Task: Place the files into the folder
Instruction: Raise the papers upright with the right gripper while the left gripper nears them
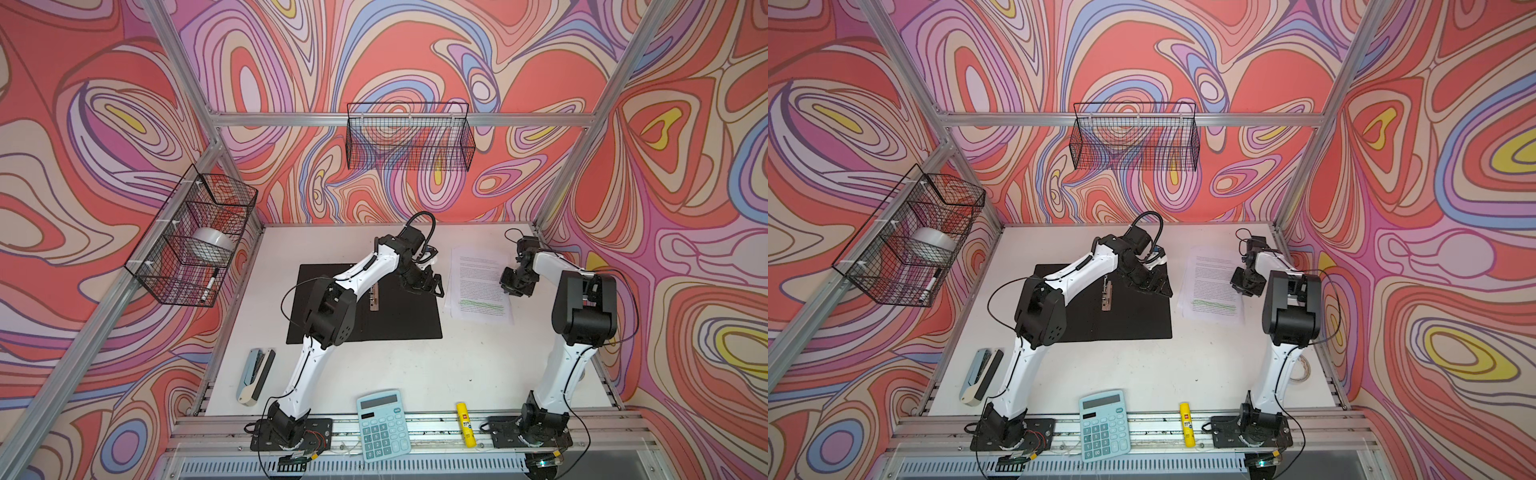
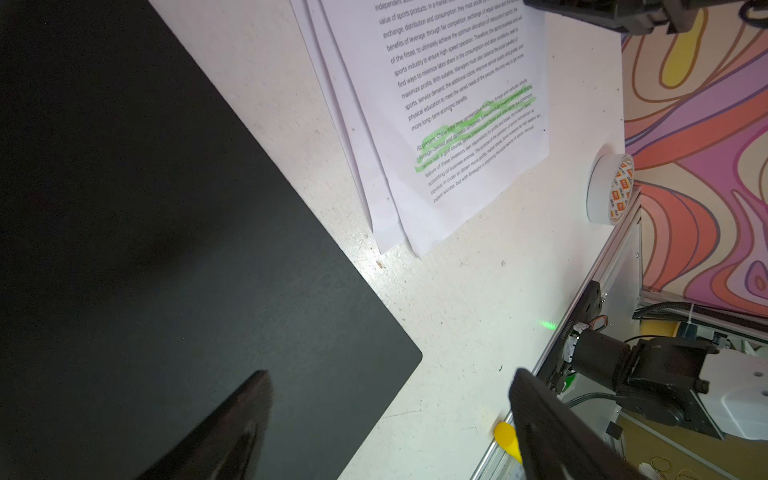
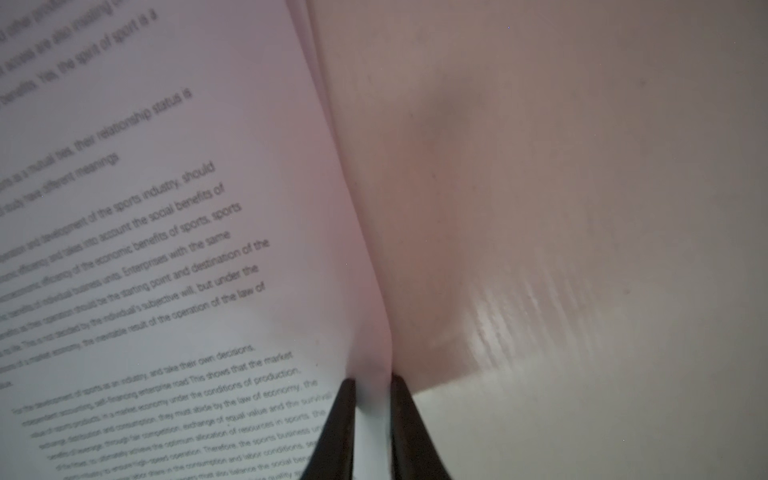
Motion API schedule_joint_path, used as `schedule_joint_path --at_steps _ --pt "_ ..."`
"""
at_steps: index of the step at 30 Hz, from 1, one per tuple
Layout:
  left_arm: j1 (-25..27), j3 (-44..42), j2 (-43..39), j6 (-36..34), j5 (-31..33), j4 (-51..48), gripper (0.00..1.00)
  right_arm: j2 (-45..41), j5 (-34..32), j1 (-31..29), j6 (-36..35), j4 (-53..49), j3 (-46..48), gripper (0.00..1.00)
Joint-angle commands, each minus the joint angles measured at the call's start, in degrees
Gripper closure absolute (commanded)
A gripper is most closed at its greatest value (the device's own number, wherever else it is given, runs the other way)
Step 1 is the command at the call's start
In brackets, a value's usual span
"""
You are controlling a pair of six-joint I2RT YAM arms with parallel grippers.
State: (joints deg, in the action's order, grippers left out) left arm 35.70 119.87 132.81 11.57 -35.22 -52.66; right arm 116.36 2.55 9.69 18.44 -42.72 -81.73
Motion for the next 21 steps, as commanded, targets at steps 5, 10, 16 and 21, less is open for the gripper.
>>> schedule_joint_path --at_steps 5,10,16,21 --pt "0.2 -1.8 -5.3 -1.8 2.5 -1.8 0.09 -1.3 -0.1 0.1 -0.8 -0.5 2.0 0.99" --pt "0.2 -2.1 -6.7 -2.1 4.5 -2.0 0.08 -4.7 0.9 0.1 -0.8 -1.0 1.6 1.0" --pt "0.2 -1.9 -7.8 -2.0 4.8 -2.2 0.07 -8.6 4.7 0.1 -0.7 -2.3 -0.3 1.0" --pt "0.2 -1.9 -8.8 -2.6 6.3 -2.7 0.05 -10.6 8.6 0.1 -0.2 -3.3 -2.8 1.0"
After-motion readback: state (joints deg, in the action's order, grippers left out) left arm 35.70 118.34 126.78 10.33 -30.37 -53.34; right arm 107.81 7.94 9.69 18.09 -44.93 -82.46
